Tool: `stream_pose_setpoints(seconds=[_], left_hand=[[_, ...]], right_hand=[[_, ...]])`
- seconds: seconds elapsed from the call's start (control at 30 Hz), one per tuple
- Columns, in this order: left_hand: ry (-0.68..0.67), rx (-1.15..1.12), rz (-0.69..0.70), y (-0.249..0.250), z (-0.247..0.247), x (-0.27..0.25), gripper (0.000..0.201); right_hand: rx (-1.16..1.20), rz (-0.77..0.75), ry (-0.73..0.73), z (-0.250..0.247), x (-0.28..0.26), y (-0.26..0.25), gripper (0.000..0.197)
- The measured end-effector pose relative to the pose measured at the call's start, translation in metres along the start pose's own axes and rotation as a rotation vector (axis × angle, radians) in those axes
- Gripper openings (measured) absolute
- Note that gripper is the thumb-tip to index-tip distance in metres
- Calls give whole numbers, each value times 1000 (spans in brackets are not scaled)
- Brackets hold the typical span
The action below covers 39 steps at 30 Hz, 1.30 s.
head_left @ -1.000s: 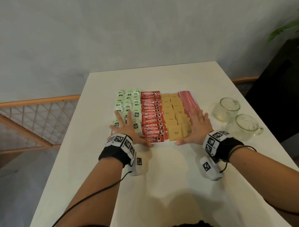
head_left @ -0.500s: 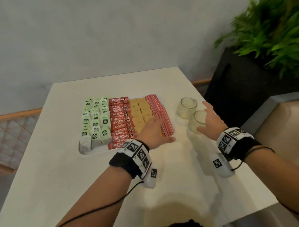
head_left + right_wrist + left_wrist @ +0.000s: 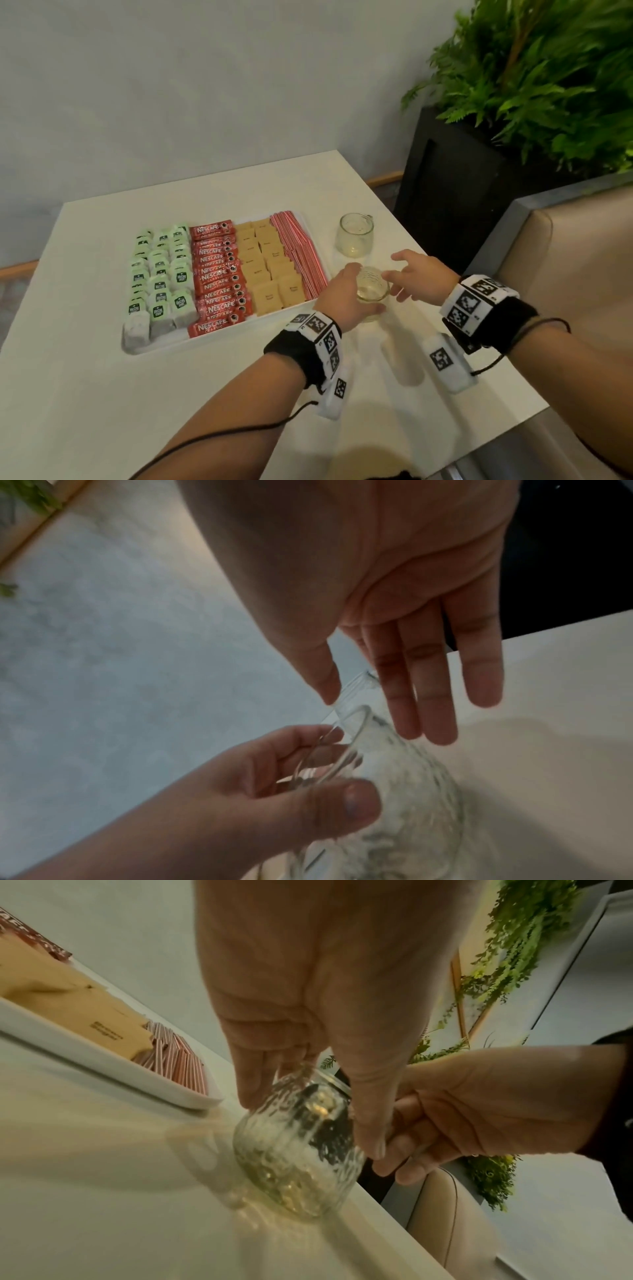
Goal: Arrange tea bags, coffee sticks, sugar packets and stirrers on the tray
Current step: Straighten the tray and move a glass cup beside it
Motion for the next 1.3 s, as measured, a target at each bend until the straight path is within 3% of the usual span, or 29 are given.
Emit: stream_pose_setpoints(seconds=[0.17,0.33,0.47,0.87,1.03,1.17,1.3], left_hand=[[151,-44,6,-4,-23,1,86],[340,-79,-18,-11,-76,7,85],[415,-92,-41,-26,-111,12,82],[567,-88,-117,-74,-138,29,82],[596,-129,-89,-79,-136,36,78],[605,-182,-72,-74,-132,43,78],[590,-338,-125,-55,-124,49,75]], right_hand=[[-131,-159,115,-10,29,-8,53],[-226,-380,141,-5,73,-41,79],[-333,-335,43,6,103,-48,98],[-377,-279,76,44,154,-100,90],[-317,-247,112,50,165,-107,92],[-135,-267,227,40,149,-105,100],[188,-307,224,29,108,-106,75]])
Point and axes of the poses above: each hand's wrist, its own x-axis towards the middle knuckle, its own z-axis out of the palm, y = z × x, the point moved 4 cm from there along x, towards the middle knuckle, and after that the axes turned 9 degrees about y, right-handed, at the moved point
